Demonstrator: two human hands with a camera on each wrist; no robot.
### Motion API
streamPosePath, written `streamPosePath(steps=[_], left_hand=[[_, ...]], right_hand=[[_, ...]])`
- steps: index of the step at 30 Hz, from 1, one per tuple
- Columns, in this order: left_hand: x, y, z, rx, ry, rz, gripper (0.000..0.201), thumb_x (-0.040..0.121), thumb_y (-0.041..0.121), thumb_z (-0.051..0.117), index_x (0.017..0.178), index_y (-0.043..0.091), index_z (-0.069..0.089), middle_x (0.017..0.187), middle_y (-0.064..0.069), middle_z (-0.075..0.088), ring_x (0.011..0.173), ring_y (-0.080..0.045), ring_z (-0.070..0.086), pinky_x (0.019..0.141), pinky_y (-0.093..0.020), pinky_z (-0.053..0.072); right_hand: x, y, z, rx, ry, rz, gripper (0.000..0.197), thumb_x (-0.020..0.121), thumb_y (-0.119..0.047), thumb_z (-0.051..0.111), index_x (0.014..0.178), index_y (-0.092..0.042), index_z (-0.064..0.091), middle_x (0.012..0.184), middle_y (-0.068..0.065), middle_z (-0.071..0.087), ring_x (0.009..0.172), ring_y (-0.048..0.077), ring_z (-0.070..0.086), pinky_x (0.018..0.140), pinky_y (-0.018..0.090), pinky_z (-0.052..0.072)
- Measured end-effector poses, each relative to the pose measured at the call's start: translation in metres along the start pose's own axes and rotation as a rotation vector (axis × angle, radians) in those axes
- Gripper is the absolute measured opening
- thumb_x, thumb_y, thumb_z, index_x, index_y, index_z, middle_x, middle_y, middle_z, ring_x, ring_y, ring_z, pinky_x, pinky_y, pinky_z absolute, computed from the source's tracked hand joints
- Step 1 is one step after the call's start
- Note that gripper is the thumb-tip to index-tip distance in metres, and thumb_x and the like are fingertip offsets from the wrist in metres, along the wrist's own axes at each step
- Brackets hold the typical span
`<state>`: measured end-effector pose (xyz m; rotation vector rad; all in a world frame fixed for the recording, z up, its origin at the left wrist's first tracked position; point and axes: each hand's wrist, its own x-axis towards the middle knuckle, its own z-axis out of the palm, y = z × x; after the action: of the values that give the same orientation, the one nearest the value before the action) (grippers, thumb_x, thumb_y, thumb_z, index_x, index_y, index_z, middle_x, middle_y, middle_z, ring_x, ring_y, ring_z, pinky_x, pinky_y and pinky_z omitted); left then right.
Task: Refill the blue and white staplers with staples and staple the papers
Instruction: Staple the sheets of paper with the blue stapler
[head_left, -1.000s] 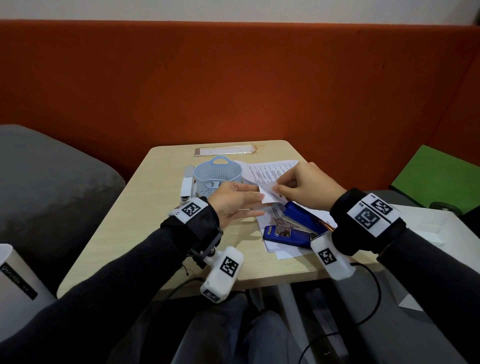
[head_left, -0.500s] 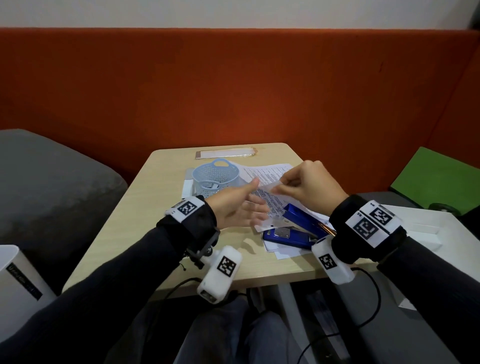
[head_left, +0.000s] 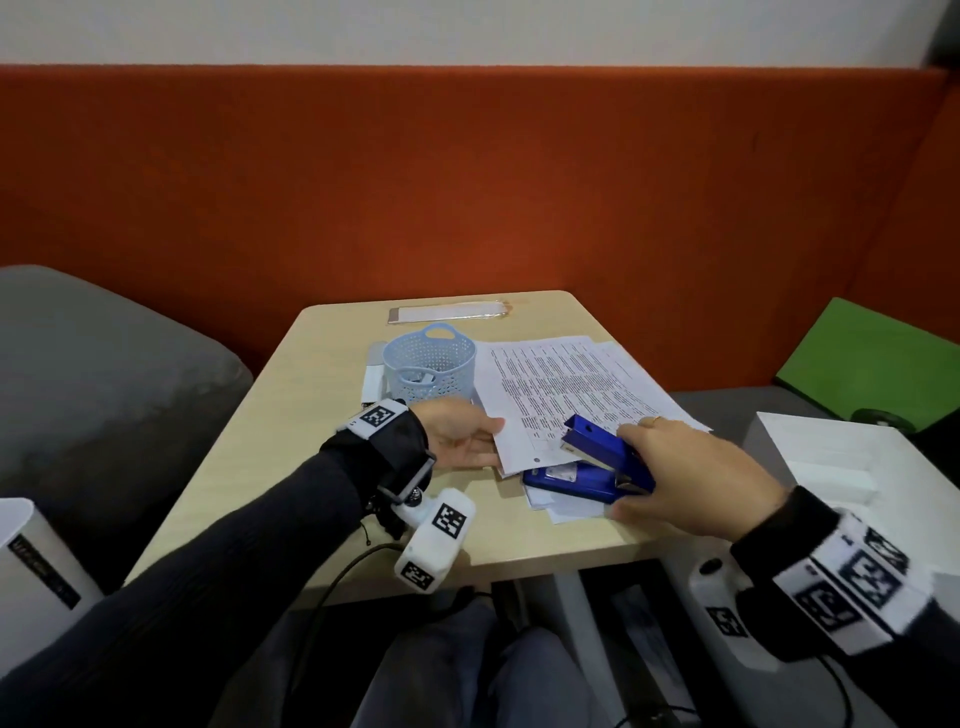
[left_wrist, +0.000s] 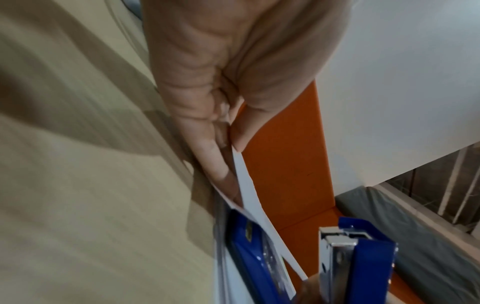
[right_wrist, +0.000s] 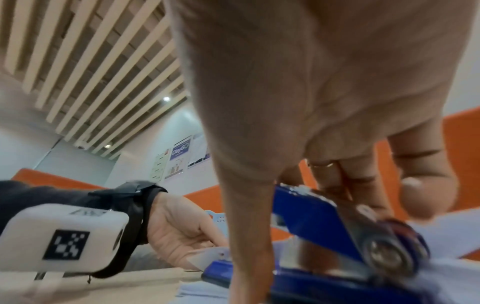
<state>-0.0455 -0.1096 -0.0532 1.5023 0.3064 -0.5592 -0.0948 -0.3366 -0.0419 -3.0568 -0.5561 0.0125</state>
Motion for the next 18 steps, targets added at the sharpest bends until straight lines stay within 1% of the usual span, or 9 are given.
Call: streamPosePath(steps=[2,4,6,8,12,14,15,16,18], left_hand=[[0.001,-0.001,0.000,-0.023,0.008,0.006,0.035,0.103,0.006,0.037,0.136,0.000,0.046,0.138,-0.016,0.054,0.129,-0.025,0.051,0.080,-0.026,0.050],[0.002,-0.002,0.000,-0.046,0.012,0.010,0.036,0.103,0.006,0.037,0.137,0.000,0.045,0.138,-0.015,0.055,0.129,-0.025,0.051,0.085,-0.028,0.049],[0.003,-0.002,0.001,-0.049,0.004,0.022,0.036,0.103,0.005,0.037,0.137,0.001,0.045,0.138,-0.016,0.054,0.129,-0.025,0.051,0.090,-0.031,0.047],[0.003,-0.002,0.001,-0.047,0.005,0.030,0.036,0.103,0.005,0.037,0.137,0.002,0.045,0.139,-0.015,0.054,0.130,-0.025,0.051,0.092,-0.032,0.045],[0.006,-0.006,0.000,-0.061,0.016,0.032,0.035,0.103,0.006,0.038,0.136,0.002,0.046,0.138,-0.015,0.055,0.129,-0.025,0.051,0.090,-0.032,0.046],[0.006,-0.007,0.000,-0.069,0.012,0.031,0.035,0.102,0.005,0.039,0.135,0.003,0.047,0.137,-0.014,0.056,0.128,-0.024,0.052,0.090,-0.032,0.046],[0.005,-0.008,0.000,-0.069,0.004,0.032,0.035,0.101,0.004,0.041,0.135,0.003,0.048,0.136,-0.014,0.056,0.128,-0.024,0.053,0.090,-0.031,0.046],[0.005,-0.008,-0.001,-0.067,-0.005,0.034,0.035,0.101,0.003,0.042,0.135,0.003,0.048,0.136,-0.014,0.057,0.127,-0.024,0.053,0.090,-0.030,0.047],[0.005,-0.008,-0.001,-0.063,-0.018,0.038,0.035,0.099,0.002,0.045,0.134,0.003,0.050,0.135,-0.015,0.057,0.126,-0.025,0.054,0.089,-0.029,0.047]], right_hand=[[0.004,0.005,0.004,0.104,-0.013,-0.025,0.045,0.070,-0.054,0.074,0.075,-0.029,0.038,0.081,-0.008,0.051,0.077,0.019,0.051,0.064,0.033,0.038],[0.005,0.008,0.004,0.154,-0.010,-0.045,0.043,0.068,-0.054,0.077,0.074,-0.026,0.045,0.079,-0.006,0.055,0.075,0.019,0.052,0.065,0.033,0.039],[0.005,0.010,0.002,0.190,-0.022,-0.083,0.038,0.068,-0.050,0.080,0.072,-0.025,0.052,0.075,-0.004,0.057,0.068,0.015,0.050,0.062,0.029,0.037],[0.001,0.011,-0.001,0.228,-0.042,-0.109,0.031,0.070,-0.043,0.080,0.069,-0.024,0.055,0.068,-0.004,0.058,0.061,0.009,0.048,0.056,0.023,0.033],[-0.006,0.013,-0.001,0.214,-0.010,-0.117,0.029,0.072,-0.038,0.079,0.077,-0.020,0.058,0.066,-0.008,0.055,0.058,0.006,0.046,0.054,0.021,0.034],[-0.010,0.018,-0.003,0.216,-0.012,-0.068,0.031,0.074,-0.040,0.077,0.082,-0.019,0.057,0.070,-0.006,0.057,0.062,0.007,0.049,0.057,0.021,0.036],[-0.012,0.022,-0.004,0.242,-0.039,-0.022,0.032,0.075,-0.043,0.077,0.085,-0.019,0.057,0.075,-0.005,0.060,0.067,0.009,0.053,0.060,0.022,0.039],[-0.014,0.025,-0.006,0.298,-0.086,0.027,0.035,0.074,-0.045,0.077,0.088,-0.019,0.058,0.080,-0.002,0.065,0.072,0.014,0.058,0.066,0.028,0.045],[-0.018,0.028,-0.005,0.549,-0.177,0.112,0.037,0.074,-0.042,0.079,0.098,-0.018,0.063,0.090,0.004,0.072,0.084,0.028,0.067,0.078,0.042,0.053]])
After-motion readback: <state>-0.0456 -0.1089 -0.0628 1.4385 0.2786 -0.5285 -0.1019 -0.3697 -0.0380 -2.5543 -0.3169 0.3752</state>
